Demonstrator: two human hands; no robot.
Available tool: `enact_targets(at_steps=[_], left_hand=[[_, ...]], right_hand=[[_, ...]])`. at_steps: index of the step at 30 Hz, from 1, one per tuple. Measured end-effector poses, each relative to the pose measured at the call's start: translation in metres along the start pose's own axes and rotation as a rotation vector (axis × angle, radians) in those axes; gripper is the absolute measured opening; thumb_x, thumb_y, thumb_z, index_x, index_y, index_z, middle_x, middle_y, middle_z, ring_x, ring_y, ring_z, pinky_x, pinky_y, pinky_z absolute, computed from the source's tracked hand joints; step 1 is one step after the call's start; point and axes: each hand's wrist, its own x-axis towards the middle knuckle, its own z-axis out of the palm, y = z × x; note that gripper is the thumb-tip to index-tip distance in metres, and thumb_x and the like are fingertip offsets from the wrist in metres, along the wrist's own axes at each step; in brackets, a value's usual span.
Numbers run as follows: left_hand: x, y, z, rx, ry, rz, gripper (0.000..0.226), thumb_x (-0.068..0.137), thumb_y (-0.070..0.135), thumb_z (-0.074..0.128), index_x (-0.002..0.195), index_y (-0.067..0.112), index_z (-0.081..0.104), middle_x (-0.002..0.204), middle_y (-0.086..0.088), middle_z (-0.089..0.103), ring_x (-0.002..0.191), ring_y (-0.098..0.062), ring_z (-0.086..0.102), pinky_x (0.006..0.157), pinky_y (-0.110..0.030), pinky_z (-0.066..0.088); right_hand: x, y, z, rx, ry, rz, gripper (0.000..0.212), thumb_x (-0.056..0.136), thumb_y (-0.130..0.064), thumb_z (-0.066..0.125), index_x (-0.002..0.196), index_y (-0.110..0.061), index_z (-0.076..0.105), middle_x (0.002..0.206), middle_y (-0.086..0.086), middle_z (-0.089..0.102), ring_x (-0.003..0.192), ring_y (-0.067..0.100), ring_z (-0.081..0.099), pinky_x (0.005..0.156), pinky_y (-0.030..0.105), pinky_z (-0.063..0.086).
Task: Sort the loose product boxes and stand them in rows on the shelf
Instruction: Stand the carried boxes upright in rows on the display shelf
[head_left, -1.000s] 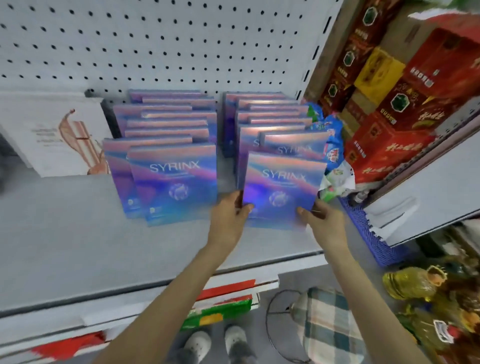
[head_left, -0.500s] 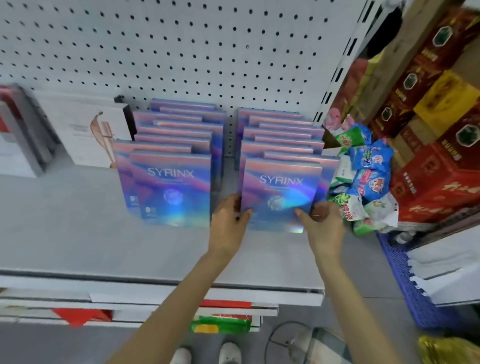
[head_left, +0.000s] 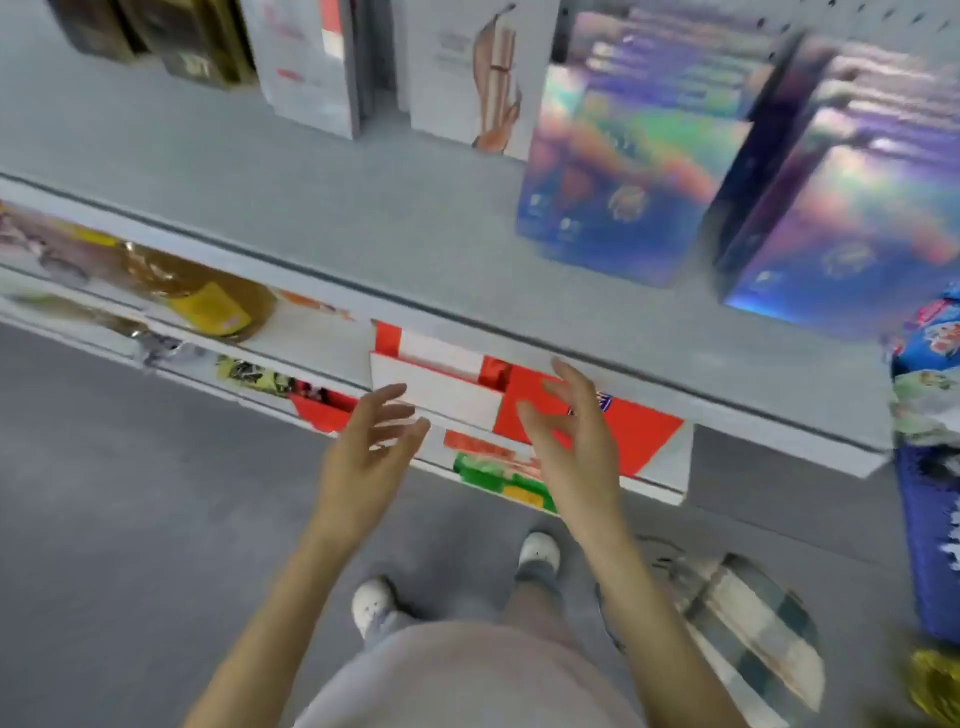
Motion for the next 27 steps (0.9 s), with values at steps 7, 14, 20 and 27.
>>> enact_targets(at_steps=[7, 14, 20, 27], left_hand=[[-0.075, -0.099, -0.157, 0.019, 0.193, -0.193, 0.036, 0.083, 0.038, 0.062, 0.118, 0.032, 0.056, 0.106, 0.008, 0.066, 0.085, -0.001, 0.064, 0.072, -0.012, 0.048], [-0.096, -0.142, -0.236, 0.057, 0.256, -0.281, 0.036, 0.09, 0.032, 0.062, 0.125, 0.025, 0.055, 0.113, 0.008, 0.063, 0.089, 0.012, 0.059, 0.069, -0.002, 0.042], [-0.073, -0.163, -0.288, 0.041, 0.33, -0.349, 0.034, 0.09, 0.032, 0.062, 0.123, 0.029, 0.055, 0.113, 0.008, 0.063, 0.091, 0.005, 0.061, 0.07, -0.001, 0.042], [0.017, -0.182, -0.368, 0.061, 0.397, -0.368, 0.031, 0.089, 0.029, 0.062, 0.12, 0.028, 0.057, 0.112, 0.007, 0.064, 0.087, 0.011, 0.06, 0.07, -0.002, 0.042]], right_hand=[[-0.058, -0.001, 0.153, -0.221, -0.356, 0.019, 0.061, 0.09, -0.044, 0.059, 0.146, -0.037, 0.034, 0.145, -0.01, 0.045, 0.091, 0.003, 0.064, 0.099, 0.038, 0.047], [-0.08, -0.019, 0.258, -0.397, -0.535, -0.08, 0.058, 0.091, -0.045, 0.059, 0.144, -0.03, 0.039, 0.146, -0.006, 0.045, 0.099, 0.009, 0.064, 0.098, 0.038, 0.049], [-0.062, -0.048, 0.334, -0.436, -0.646, -0.151, 0.048, 0.091, -0.038, 0.062, 0.137, -0.028, 0.05, 0.128, -0.016, 0.054, 0.111, 0.01, 0.059, 0.095, 0.026, 0.045], [0.006, -0.076, 0.444, -0.32, -0.72, -0.106, 0.045, 0.088, -0.035, 0.065, 0.132, -0.027, 0.055, 0.129, -0.009, 0.061, 0.119, 0.007, 0.056, 0.104, 0.037, 0.045]])
